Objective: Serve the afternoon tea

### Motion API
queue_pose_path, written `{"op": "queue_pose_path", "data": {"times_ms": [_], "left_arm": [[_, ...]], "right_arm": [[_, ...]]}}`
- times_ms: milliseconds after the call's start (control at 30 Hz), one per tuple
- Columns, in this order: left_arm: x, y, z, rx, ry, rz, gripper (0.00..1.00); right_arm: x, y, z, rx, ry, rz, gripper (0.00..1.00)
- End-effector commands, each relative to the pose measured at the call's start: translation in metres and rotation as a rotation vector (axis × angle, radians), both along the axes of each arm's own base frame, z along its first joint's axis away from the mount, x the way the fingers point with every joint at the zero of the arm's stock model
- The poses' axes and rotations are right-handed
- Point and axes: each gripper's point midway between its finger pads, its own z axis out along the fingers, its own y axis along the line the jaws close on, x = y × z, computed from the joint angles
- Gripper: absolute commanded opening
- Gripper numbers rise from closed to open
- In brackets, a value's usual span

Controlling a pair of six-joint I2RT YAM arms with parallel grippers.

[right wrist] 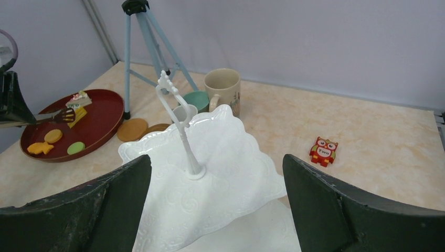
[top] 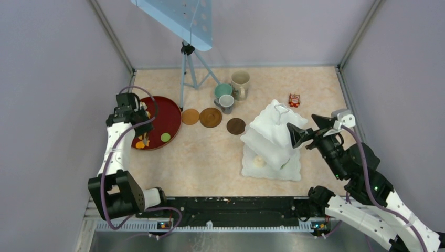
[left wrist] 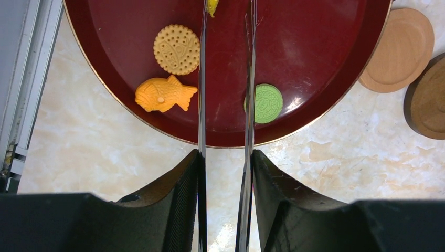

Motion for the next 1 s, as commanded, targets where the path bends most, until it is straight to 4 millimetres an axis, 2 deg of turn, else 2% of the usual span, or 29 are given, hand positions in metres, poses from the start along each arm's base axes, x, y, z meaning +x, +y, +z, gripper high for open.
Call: {"op": "queue_pose_path", "data": {"times_ms": [0,333,633,967], "left_arm": [[0.010,0.007,0.004,0.026,-0.059,0.040,0.46],[0.006,0.016,-0.007,0.057,-0.022,0.085,0.50],[0.031,0.019,-0.016,0.058,-0.044,0.056,0.53],[0.049,0.029,-0.020,0.095,-0.045,0.046,0.53]], "right_arm": [[0.003,0.005,0.002,0.012,-0.006,0.000,0.94],[0.005,0.008,0.001,0.010,-0.002,0.001,0.94],[0.005,0.007,0.001,0.017,0.002,-0.002,0.94],[0.006,0.007,0.001,0.022,0.008,-0.008,0.94]]}}
